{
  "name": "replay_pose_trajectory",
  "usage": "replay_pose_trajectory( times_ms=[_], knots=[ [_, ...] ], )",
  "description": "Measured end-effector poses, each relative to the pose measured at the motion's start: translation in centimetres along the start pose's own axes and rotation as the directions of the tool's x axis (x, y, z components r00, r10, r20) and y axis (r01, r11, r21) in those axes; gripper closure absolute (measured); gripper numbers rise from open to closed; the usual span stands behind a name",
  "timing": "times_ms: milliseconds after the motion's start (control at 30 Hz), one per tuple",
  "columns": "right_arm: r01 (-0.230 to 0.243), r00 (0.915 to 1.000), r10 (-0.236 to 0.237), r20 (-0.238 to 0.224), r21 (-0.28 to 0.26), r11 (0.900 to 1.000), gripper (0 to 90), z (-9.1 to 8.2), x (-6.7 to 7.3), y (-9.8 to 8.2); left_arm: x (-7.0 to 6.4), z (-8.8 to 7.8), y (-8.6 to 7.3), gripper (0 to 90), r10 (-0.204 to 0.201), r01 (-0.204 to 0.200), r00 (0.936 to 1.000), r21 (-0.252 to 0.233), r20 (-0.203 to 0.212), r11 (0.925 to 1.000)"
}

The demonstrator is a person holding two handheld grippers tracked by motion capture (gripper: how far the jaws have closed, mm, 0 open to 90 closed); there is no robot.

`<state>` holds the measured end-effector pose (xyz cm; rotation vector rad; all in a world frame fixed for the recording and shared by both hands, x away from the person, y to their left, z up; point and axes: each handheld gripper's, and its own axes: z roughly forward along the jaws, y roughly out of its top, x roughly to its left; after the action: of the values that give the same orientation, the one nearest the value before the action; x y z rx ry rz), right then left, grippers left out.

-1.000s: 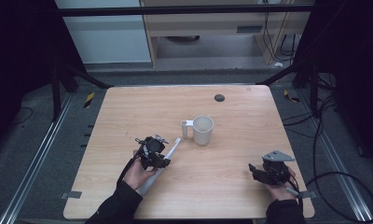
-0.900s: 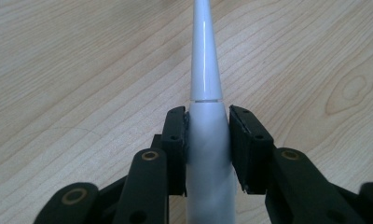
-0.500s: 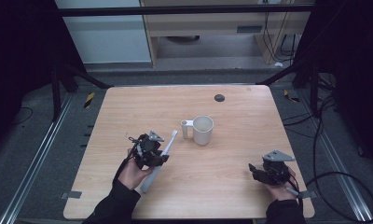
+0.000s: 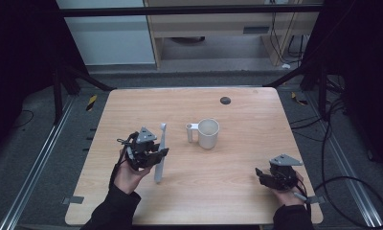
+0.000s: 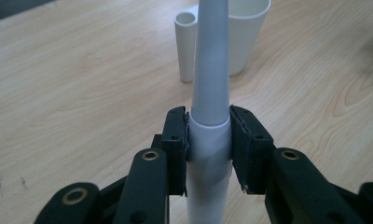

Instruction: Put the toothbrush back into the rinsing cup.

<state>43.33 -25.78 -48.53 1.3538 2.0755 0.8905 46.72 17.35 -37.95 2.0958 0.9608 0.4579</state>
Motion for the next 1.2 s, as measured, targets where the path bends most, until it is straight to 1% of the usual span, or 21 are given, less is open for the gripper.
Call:
replay_pose_trajectory(
  times_ms=[33, 67, 133, 167, 233, 367, 400, 433, 467, 567, 633, 667, 800, 833, 867, 900, 967, 1000, 1133, 1167, 1200],
  knots=[
    [0.0, 1.0, 0.0, 0.001, 0.0, 1.0, 37.1, 0.0, 0.0, 0.0, 0.0, -0.2, 0.0, 67.4, 0.002, -0.002, 1.0, -0.013, -0.002, 0.9999],
    [0.0, 1.0, 0.0, 0.001, 0.0, 1.0, 37.2, 0.0, 0.0, 0.0, 0.0, -0.2, 0.0, 67.4, 0.002, -0.002, 1.0, -0.013, -0.002, 0.9999],
    [0.0, 1.0, 0.0, 0.002, -0.002, 1.0, 37.2, 0.0, 0.0, 0.0, 0.0, -0.6, 0.2, 67.4, 0.005, -0.005, 0.9999, -0.055, -0.012, 0.9985],
    [0.0, 1.0, 0.0, 0.002, -0.002, 1.0, 37.2, 0.0, 0.0, 0.0, 0.0, -0.6, 0.2, 67.4, 0.005, -0.005, 0.9999, -0.055, -0.012, 0.9985],
    [0.002, 1.0, -0.002, 0.003, -0.003, 1.0, 37.2, 0.0, 0.0, 0.0, -0.1, -0.8, 0.4, 67.4, 0.008, -0.009, 0.9998, -0.077, -0.016, 0.997],
    [0.002, 1.0, -0.002, 0.004, -0.006, 1.0, 37.2, 0.0, 0.0, 0.0, -0.2, -1.2, 0.8, 67.4, 0.011, -0.014, 0.9996, -0.125, -0.027, 0.992],
    [0.004, 1.0, -0.004, 0.006, -0.006, 1.0, 37.2, 0.0, 0.0, 0.0, -0.2, -1.3, 1.1, 67.4, 0.014, -0.018, 0.9994, -0.145, -0.033, 0.9893],
    [0.004, 1.0, -0.004, 0.006, -0.006, 1.0, 37.2, 0.0, 0.0, 0.0, -0.2, -1.3, 1.1, 67.4, 0.014, -0.018, 0.9994, -0.145, -0.033, 0.9893],
    [0.004, 1.0, -0.004, 0.006, -0.006, 1.0, 37.2, 0.0, 0.0, 0.0, -0.2, -1.4, 1.5, 67.4, 0.014, -0.019, 0.9993, -0.159, -0.034, 0.9871],
    [0.003, 1.0, -0.003, 0.006, -0.008, 1.0, 37.2, 0.0, 0.0, 0.0, -0.1, -1.5, 1.9, 67.4, 0.014, -0.02, 0.9992, -0.174, -0.038, 0.9846],
    [0.003, 1.0, -0.003, 0.008, -0.009, 1.0, 37.1, 0.0, 0.0, 0.1, 0.1, -1.7, 2.6, 67.4, 0.005, -0.012, 0.9994, -0.207, -0.034, 0.9783],
    [0.003, 1.0, -0.003, 0.008, -0.009, 1.0, 37.1, 0.0, 0.0, 0.1, 0.1, -1.7, 2.6, 67.4, 0.005, -0.012, 0.9994, -0.207, -0.034, 0.9783],
    [0.001, 1.0, -0.001, 0.006, -0.009, 1.0, 37.2, 0.0, 0.0, 0.0, 0.3, -1.8, 3.5, 67.4, -0.009, 0.001, 0.9995, -0.252, -0.031, 0.9678],
    [0.0, 1.0, 0.0, 0.006, -0.012, 1.0, 37.2, 0.0, 0.0, 0.0, 0.4, -1.8, 4.0, 67.4, -0.011, 0.002, 0.9994, -0.272, -0.032, 0.9622],
    [0.0, 1.0, 0.0, 0.006, -0.012, 1.0, 37.2, 0.0, 0.0, 0.0, 0.4, -1.8, 4.0, 67.4, -0.011, 0.002, 0.9994, -0.272, -0.032, 0.9622],
    [0.006, 1.0, -0.006, 0.008, -0.011, 1.0, 37.3, 0.0, -0.1, 0.0, 0.5, -1.8, 4.4, 67.4, -0.015, 0.005, 0.9994, -0.293, -0.031, 0.956],
    [0.007, 0.9999, -0.007, 0.008, -0.012, 1.0, 37.4, 0.0, -0.1, 0.0, 0.5, -1.7, 4.7, 67.4, -0.017, 0.008, 0.9994, -0.297, -0.029, 0.955],
    [0.0, 1.0, 0.0, 0.004, -0.011, 1.0, 37.4, 0.0, 0.0, 0.1, 0.4, -1.6, 5.1, 67.4, -0.021, 0.012, 0.9994, -0.316, -0.026, 0.9488],
    [0.0, 1.0, 0.0, 0.004, -0.013, 1.0, 37.5, 0.0, 0.0, 0.0, 0.4, -1.3, 5.8, 67.4, -0.027, 0.019, 0.9995, -0.341, -0.019, 0.9399],
    [0.0, 1.0, 0.0, 0.004, -0.013, 1.0, 37.5, 0.0, 0.0, 0.0, 0.4, -1.3, 5.8, 67.4, -0.027, 0.019, 0.9995, -0.341, -0.019, 0.9399],
    [0.001, 1.0, -0.001, 0.005, -0.015, 1.0, 37.5, 0.0, -0.1, 0.0, 0.4, -1.1, 6.0, 67.4, -0.029, 0.021, 0.9994, -0.347, -0.018, 0.9376]
  ],
)
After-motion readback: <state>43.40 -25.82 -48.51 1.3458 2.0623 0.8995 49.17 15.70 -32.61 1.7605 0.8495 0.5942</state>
